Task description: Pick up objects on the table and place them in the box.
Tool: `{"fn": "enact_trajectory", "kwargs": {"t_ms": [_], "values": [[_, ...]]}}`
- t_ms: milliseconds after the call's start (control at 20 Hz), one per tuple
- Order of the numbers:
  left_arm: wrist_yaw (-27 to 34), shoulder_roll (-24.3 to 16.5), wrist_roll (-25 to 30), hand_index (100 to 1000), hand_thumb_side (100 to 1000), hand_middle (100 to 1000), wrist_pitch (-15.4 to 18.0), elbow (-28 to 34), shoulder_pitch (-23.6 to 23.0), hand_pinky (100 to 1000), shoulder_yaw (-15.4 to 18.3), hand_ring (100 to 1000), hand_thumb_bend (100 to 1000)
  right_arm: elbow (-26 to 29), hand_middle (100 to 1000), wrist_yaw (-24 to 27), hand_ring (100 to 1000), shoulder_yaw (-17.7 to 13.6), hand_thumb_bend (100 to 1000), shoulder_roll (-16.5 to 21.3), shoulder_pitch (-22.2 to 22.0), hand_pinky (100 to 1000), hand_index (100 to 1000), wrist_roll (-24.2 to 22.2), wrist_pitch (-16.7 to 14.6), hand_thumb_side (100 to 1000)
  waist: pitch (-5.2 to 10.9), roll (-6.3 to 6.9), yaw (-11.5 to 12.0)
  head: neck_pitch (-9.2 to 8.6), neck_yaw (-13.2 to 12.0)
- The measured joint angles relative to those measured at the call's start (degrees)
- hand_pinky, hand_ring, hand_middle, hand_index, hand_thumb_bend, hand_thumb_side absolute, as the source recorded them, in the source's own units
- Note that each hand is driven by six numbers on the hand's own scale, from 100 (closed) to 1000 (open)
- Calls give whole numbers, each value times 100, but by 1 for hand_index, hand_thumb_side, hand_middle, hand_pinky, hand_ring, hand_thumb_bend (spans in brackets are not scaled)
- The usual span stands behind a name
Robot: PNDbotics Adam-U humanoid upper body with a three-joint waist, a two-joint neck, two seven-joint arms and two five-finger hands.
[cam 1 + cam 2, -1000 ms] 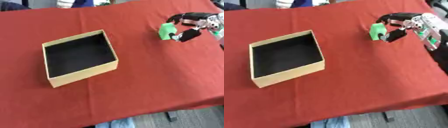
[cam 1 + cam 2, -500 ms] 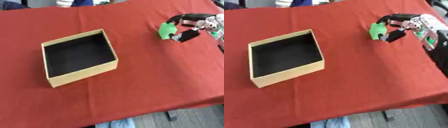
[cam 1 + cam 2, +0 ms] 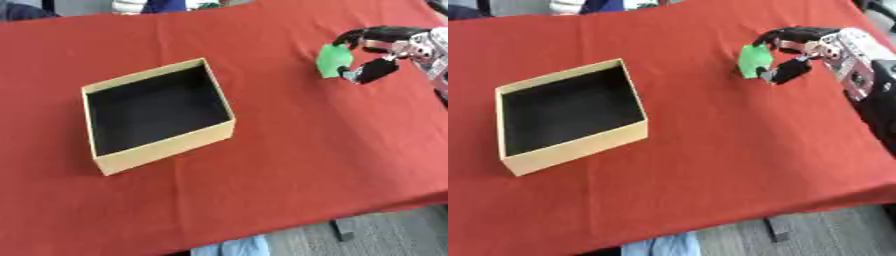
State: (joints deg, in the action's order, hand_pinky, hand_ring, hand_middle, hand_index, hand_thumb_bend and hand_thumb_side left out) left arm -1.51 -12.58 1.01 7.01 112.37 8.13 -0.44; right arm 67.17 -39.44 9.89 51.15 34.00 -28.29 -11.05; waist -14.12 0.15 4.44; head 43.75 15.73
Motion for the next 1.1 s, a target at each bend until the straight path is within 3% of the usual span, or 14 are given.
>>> {"fn": "enact_trajectory", "kwargs": {"t_ms": [650,1100], "values": [[0,1,1,660,643,598,0,0,0,691,0,624,100,206,1000,-90,902,-102,180,86,-134,838,1000,60,19,538,-3,-16,-5,-22,-37],[0,1,8,660,643,599,-6,2,4,692,-1,624,100,116,1000,-268,902,-155,179,109,-125,838,1000,108,45,533,-36,13,29,-55,-50]]}}
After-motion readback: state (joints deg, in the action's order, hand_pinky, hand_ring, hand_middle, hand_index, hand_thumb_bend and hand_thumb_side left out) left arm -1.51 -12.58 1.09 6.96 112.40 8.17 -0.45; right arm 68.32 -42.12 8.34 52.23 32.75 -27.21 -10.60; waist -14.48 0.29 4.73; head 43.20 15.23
